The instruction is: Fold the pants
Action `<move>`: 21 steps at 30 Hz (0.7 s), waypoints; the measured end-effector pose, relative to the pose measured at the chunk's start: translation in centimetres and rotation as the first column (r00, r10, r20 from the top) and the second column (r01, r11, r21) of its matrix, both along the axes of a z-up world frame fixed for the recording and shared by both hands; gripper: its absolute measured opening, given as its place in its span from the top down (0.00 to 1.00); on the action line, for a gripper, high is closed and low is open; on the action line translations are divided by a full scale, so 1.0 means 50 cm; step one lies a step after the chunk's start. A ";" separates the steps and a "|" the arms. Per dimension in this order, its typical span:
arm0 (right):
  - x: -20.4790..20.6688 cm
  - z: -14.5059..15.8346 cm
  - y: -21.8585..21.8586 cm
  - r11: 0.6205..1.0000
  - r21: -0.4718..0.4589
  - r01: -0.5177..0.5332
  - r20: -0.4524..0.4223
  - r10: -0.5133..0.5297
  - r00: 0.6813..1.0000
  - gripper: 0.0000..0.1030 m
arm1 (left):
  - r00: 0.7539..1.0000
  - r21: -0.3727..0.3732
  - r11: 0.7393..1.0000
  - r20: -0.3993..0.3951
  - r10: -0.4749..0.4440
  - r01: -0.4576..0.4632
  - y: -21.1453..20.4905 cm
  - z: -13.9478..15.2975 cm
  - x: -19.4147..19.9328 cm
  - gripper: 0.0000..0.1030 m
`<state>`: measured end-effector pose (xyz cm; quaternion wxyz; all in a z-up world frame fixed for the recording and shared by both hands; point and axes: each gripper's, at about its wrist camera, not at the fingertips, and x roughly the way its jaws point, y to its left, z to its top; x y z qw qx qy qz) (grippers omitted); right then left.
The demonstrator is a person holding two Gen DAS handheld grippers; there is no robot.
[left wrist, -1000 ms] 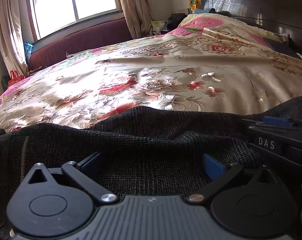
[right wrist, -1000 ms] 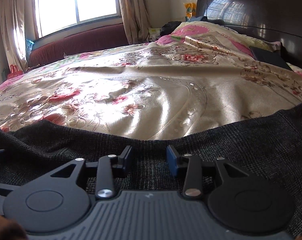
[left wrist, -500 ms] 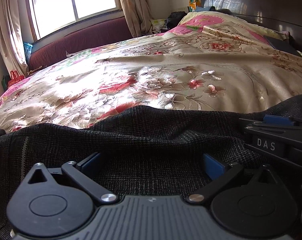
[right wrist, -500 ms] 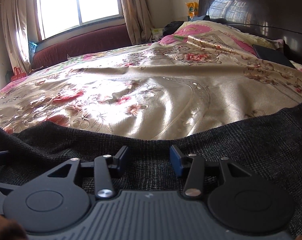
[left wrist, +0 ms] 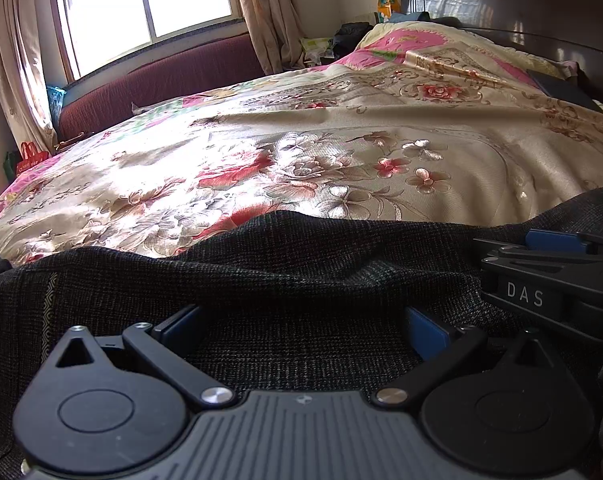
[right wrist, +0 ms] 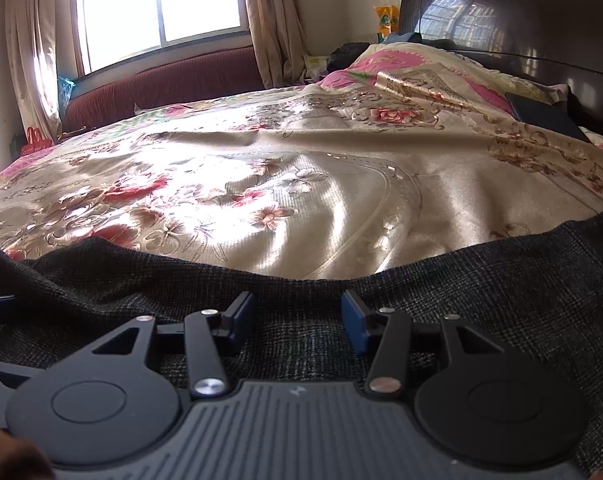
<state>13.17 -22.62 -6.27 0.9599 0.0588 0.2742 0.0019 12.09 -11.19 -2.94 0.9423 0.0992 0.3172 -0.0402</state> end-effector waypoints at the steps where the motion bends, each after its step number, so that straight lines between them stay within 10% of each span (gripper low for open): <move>1: 0.000 0.000 0.000 1.000 0.000 -0.001 0.000 0.001 1.000 0.51 | 1.000 0.000 1.000 0.000 0.000 0.000 0.000 0.000 0.000 0.00; 21: 0.001 -0.001 0.001 1.000 0.005 -0.011 0.002 0.011 1.000 0.46 | 1.000 0.000 1.000 0.000 0.000 0.000 0.000 0.001 0.000 0.00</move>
